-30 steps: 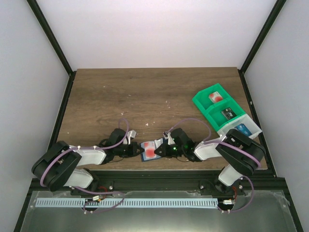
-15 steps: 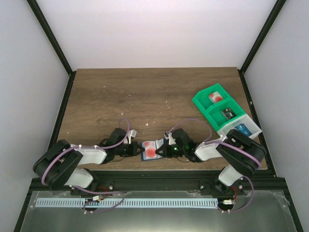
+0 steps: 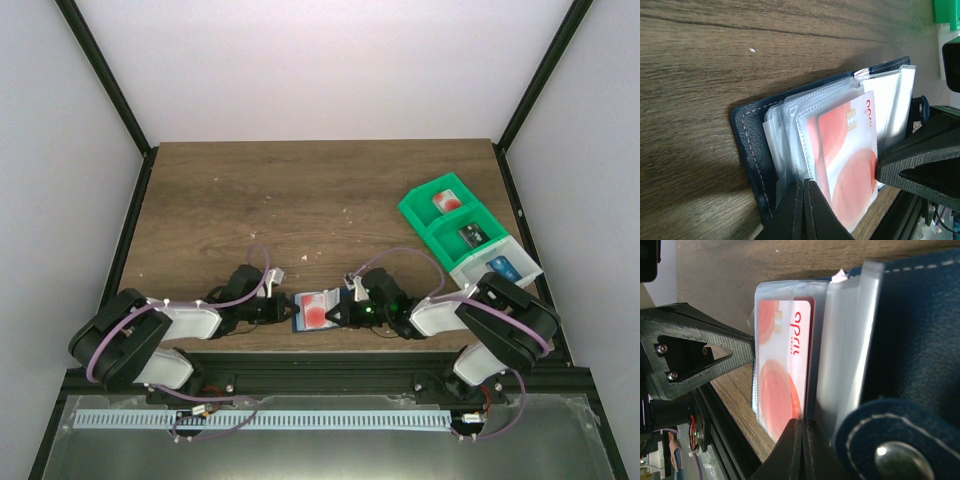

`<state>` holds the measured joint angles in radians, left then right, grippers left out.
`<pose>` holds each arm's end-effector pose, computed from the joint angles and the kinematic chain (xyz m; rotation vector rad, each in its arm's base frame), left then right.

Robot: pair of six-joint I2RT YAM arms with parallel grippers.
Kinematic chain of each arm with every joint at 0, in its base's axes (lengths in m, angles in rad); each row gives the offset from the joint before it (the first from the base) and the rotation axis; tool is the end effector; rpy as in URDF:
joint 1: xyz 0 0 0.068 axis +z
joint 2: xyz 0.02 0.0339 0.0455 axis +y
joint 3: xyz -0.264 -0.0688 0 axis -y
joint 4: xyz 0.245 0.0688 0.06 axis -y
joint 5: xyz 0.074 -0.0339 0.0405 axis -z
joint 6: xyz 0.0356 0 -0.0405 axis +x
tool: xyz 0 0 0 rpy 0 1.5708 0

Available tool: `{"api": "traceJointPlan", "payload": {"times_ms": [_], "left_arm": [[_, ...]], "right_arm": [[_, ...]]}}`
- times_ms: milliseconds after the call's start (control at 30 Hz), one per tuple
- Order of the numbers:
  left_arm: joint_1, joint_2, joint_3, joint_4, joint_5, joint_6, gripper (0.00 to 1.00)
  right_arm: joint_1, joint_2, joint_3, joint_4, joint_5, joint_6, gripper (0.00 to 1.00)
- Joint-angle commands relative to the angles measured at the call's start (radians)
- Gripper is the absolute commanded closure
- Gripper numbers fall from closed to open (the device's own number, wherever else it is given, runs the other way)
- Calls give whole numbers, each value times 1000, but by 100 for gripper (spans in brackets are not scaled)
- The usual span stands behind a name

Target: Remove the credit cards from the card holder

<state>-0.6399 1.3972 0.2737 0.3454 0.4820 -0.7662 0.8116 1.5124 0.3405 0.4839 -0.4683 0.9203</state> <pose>0.1583 -0.1384 0.1045 0.1021 2.5944 -1.1831 0.1513 0.1828 0.1074 -0.1505 2.5976 1.3302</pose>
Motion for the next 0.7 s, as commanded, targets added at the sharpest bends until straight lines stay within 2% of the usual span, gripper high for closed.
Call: {"api": "traceJointPlan", "payload": {"times_ms": [0,267,667], "left_arm": [[-1,33,-13,-89,-58,22,100],[-1,39,-12,-86,-58,20,100],[-2,36,-19,-72,-52,21,100]], "right_arm": [[-12,-22,-16,6,-11,-9,99],[-22,-37,-24,8,-14,-4,99],[-50,-213,-38,-186,53,-53,99]]}}
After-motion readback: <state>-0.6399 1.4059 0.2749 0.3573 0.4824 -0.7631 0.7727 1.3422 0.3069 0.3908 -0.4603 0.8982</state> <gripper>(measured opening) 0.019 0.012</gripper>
